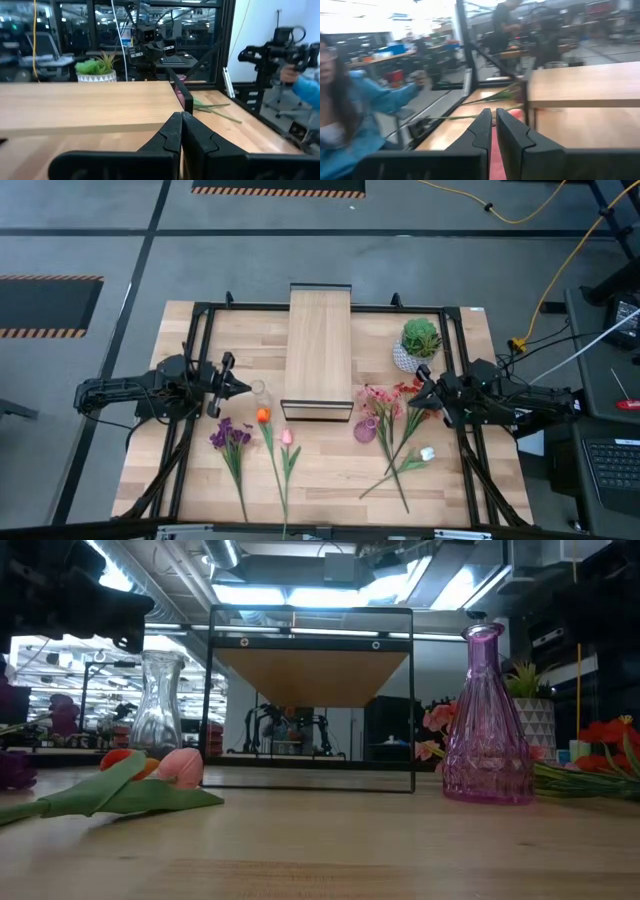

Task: Pick and place flowers into a vace then onto a shelf
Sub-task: Put the pink flowers into the purple vase

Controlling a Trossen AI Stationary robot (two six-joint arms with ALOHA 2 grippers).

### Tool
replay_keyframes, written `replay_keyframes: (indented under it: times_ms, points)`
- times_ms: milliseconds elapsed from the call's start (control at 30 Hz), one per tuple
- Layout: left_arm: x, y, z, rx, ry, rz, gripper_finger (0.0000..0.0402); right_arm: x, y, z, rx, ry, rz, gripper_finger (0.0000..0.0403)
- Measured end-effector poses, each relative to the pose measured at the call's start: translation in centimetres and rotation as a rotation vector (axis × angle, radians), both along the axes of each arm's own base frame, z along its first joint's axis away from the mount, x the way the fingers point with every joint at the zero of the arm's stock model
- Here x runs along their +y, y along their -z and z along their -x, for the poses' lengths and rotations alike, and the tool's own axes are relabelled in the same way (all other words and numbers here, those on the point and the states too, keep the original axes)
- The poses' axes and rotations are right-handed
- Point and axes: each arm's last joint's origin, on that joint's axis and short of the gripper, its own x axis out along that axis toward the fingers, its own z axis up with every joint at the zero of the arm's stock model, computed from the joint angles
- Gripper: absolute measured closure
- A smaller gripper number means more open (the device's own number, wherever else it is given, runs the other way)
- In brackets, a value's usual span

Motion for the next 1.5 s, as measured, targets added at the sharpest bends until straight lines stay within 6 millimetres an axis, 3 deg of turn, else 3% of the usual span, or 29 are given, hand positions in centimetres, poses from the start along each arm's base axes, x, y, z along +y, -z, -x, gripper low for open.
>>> replay_keyframes:
  times_ms: [700, 867, 1067, 1300, 1500]
  points:
    - [0.0, -0.1, 0.0, -0.007, -0.005, 0.01, 0.0398, -0.1, 0.0, 0.0, -0.04, 0.058, 0.108, 0.0373]
    - [0.1, -1.0, 0.1, -0.104, -0.053, -0.011, 0.0398, -0.1, -0.4, 0.0, -0.099, 0.072, 0.178, 0.0373]
    - [0.2, -2.2, 0.4, -0.138, -0.098, -0.055, 0.0398, -0.5, -0.8, 0.0, -0.1, 0.19, 0.061, 0.0373]
    - [0.7, -3.1, 0.7, -0.098, -0.27, -0.035, 0.0398, -0.8, -0.9, 0.0, -0.084, 0.26, 0.053, 0.0373]
    - [0.7, -5.7, 1.0, -0.006, -0.299, 0.004, 0.0398, -1.0, -3.4, -0.1, -0.072, 0.293, 0.039, 0.0392]
